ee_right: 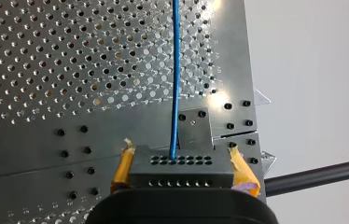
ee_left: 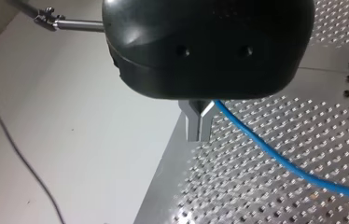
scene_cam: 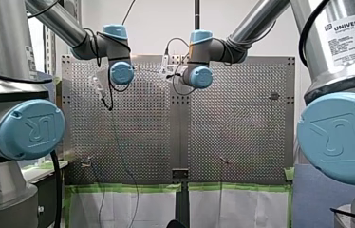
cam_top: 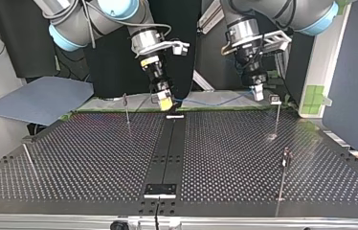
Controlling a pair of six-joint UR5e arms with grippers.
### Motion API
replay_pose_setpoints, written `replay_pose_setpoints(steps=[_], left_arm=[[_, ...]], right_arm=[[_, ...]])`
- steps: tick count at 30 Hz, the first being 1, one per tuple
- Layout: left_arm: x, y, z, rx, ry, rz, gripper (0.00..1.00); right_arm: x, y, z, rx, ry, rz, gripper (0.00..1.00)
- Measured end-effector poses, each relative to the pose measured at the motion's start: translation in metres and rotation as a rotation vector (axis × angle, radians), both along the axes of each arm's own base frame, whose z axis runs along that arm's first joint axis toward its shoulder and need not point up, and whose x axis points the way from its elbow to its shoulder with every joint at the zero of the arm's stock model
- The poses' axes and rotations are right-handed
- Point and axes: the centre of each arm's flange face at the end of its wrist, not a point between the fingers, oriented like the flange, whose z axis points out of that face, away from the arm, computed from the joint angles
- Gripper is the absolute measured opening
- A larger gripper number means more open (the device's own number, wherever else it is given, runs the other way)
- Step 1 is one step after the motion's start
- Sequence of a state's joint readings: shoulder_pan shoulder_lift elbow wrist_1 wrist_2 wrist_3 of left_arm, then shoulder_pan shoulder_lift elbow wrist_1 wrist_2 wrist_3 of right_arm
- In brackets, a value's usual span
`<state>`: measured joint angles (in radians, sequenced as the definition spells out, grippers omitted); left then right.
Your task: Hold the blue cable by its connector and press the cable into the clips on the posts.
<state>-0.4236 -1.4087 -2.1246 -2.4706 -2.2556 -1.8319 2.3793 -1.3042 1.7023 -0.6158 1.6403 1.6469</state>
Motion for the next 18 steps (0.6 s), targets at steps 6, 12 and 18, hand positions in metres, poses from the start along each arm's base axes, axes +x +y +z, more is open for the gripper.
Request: replay_pose_setpoints(steps=[6,12,18], left_arm=[[-0.002,0.015,0.017,-0.014,-0.007,0.026,0.02],[0.007,0.028,0.022,-0.020,0.005,0.031,0.02],[0.020,0.040,0.028,-0.027,-0.009,0.030,0.02]], right_arm=[[0.006,-0.004,0.013,-0.004,-0.025,0.022,0.00],[0.014,-0.008,0.031,-0.011,-0.056,0.054,0.00],[0.025,-0.010,0.033,-0.011,-0.061,0.082,0.00]])
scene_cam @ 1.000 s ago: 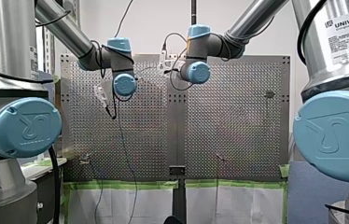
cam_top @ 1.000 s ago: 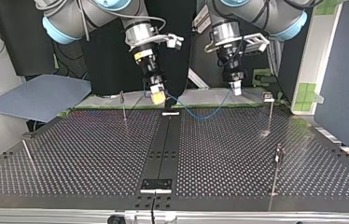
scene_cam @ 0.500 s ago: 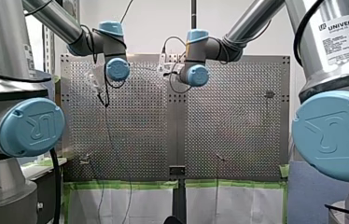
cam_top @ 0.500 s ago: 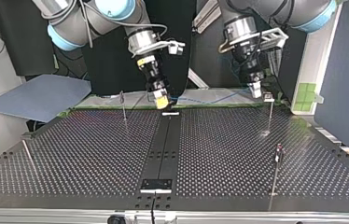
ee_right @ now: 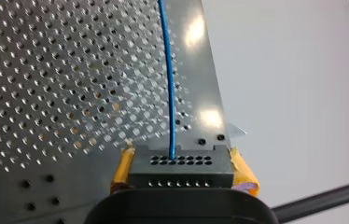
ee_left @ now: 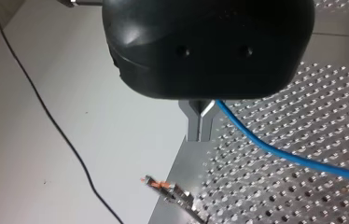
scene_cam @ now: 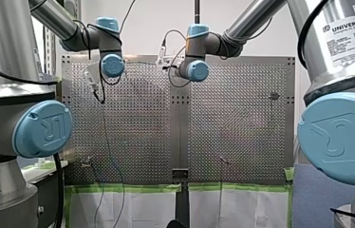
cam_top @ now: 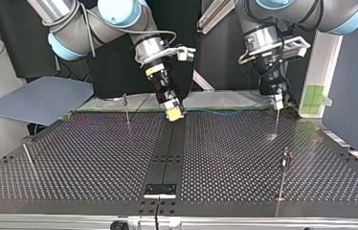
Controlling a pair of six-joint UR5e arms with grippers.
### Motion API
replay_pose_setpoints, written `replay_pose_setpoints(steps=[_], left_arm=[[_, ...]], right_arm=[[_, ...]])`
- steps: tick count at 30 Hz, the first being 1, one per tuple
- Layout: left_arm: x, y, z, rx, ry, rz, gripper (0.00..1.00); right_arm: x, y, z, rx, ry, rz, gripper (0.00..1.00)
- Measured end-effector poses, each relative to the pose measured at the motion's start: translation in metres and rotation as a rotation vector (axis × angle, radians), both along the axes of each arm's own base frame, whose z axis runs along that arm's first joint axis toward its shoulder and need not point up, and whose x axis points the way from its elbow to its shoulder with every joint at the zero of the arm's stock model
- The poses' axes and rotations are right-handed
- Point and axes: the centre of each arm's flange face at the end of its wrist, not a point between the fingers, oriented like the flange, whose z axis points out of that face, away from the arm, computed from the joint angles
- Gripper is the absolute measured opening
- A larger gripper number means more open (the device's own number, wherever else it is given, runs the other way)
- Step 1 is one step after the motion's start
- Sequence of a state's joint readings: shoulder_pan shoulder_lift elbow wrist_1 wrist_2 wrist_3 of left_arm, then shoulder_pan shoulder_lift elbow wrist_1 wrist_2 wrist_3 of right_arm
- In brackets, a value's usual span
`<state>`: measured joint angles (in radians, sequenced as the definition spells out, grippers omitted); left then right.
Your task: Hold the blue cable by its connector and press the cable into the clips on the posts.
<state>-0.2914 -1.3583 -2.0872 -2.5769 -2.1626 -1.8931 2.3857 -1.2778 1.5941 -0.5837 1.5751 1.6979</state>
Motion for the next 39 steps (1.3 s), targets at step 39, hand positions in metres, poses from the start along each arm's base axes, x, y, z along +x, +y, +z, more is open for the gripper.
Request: replay_pose_setpoints(steps=[39], left_arm=[[0.075,0.063,0.063,0.004,-0.103,0.048,0.02]], right_arm=[[0.070,-0.017,0.019,-0.011,-0.008,0.080,0.00]])
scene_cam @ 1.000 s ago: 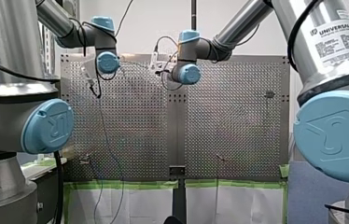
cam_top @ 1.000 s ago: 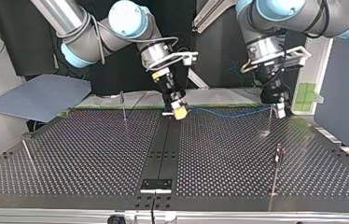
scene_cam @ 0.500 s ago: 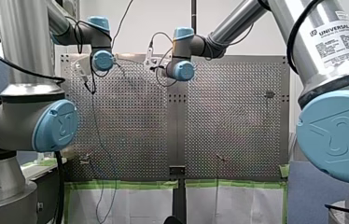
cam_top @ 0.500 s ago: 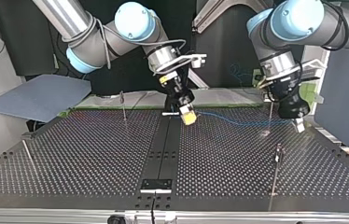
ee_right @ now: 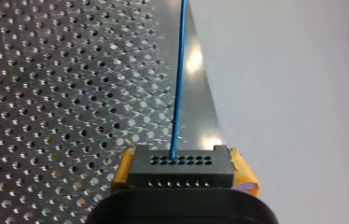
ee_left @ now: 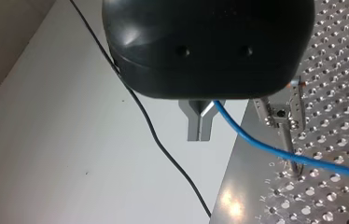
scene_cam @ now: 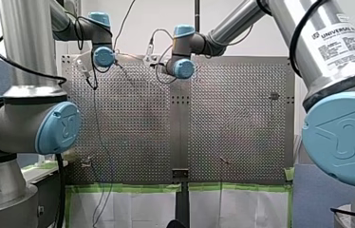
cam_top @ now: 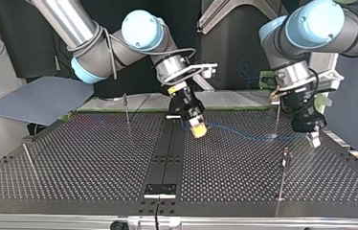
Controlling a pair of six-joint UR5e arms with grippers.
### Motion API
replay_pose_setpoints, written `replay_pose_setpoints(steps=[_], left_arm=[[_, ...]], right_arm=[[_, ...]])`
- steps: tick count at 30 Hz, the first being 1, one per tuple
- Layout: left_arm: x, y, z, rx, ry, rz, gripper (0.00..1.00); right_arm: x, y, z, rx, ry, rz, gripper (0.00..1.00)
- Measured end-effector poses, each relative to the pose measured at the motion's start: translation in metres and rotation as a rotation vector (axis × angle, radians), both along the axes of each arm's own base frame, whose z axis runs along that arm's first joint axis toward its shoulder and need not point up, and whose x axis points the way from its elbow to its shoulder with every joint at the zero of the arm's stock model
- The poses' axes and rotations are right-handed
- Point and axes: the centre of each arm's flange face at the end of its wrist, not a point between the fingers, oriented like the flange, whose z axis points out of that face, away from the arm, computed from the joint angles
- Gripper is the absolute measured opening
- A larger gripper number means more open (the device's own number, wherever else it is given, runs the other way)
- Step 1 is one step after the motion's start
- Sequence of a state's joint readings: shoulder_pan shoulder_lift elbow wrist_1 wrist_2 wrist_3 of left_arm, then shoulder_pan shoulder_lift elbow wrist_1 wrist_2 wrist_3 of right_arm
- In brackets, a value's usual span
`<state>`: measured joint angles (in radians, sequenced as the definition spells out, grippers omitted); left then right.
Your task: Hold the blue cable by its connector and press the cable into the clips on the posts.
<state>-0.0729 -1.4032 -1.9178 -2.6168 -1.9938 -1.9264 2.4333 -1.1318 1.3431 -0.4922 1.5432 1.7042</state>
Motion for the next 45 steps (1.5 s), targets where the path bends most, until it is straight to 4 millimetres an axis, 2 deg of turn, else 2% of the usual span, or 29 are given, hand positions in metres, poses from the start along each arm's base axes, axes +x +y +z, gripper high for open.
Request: replay_pose_setpoints(steps=[9,33,45], left_arm=[[0.012,0.007,-0.011,0.003,0.021,-0.005,0.02],[0.037,0.032,-0.024,0.007,0.041,-0.022,0.02],[0.052,0.039,-0.033,0.017,0.056,-0.056,0.02]], right_arm=[[0.015,-0.012,-0.022,0.021,0.025,0.003,0.00],[0.024,-0.010,-0.003,0.002,0.018,0.009,0.00],[0.016,-0.025,-0.003,0.005,0.016,-0.015,0.00]])
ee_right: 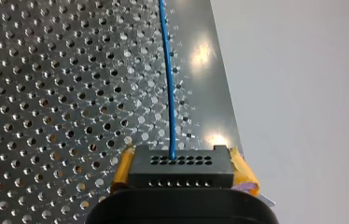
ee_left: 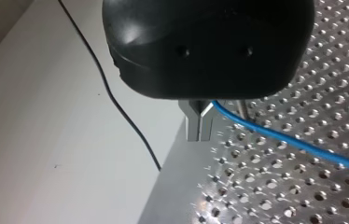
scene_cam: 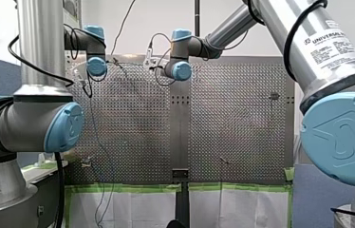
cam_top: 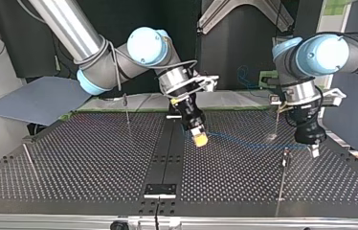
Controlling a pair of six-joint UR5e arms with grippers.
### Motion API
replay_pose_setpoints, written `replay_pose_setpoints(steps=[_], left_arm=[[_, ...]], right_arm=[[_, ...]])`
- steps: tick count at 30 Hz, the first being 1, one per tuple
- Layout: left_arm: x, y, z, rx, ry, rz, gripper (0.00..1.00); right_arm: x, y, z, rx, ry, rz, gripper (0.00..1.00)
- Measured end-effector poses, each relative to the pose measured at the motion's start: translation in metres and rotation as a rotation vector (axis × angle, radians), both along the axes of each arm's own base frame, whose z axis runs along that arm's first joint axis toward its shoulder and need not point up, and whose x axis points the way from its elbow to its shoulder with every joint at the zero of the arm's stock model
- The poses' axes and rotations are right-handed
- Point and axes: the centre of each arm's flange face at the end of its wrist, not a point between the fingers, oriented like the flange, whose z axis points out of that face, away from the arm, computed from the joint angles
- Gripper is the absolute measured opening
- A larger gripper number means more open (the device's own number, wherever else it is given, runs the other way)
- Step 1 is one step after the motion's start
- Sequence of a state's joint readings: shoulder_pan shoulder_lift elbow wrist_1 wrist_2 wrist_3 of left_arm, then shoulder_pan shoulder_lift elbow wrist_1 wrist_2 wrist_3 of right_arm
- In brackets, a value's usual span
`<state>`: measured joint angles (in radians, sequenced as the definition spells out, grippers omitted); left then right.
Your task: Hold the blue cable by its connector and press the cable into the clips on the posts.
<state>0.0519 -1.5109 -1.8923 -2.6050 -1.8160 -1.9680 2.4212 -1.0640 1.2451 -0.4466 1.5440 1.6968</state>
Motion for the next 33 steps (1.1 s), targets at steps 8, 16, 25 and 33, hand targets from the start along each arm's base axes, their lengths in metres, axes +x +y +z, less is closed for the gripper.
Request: replay_pose_setpoints(steps=[8,16,25,33], left_arm=[[0.008,0.006,-0.003,0.007,-0.005,-0.016,0.02],[0.012,0.011,0.003,0.004,-0.025,-0.027,0.02],[0.017,0.016,0.012,0.001,-0.042,-0.034,0.02],[0.020,0.021,0.015,-0.009,-0.055,-0.037,0.02]], right_arm=[[-0.006,-0.011,0.000,0.000,0.000,-0.015,0.00],[-0.009,-0.016,0.002,-0.002,-0.001,-0.023,0.00],[-0.008,-0.018,0.007,-0.010,-0.007,-0.023,0.00],[-0.009,-0.023,0.013,-0.020,-0.014,-0.025,0.00]])
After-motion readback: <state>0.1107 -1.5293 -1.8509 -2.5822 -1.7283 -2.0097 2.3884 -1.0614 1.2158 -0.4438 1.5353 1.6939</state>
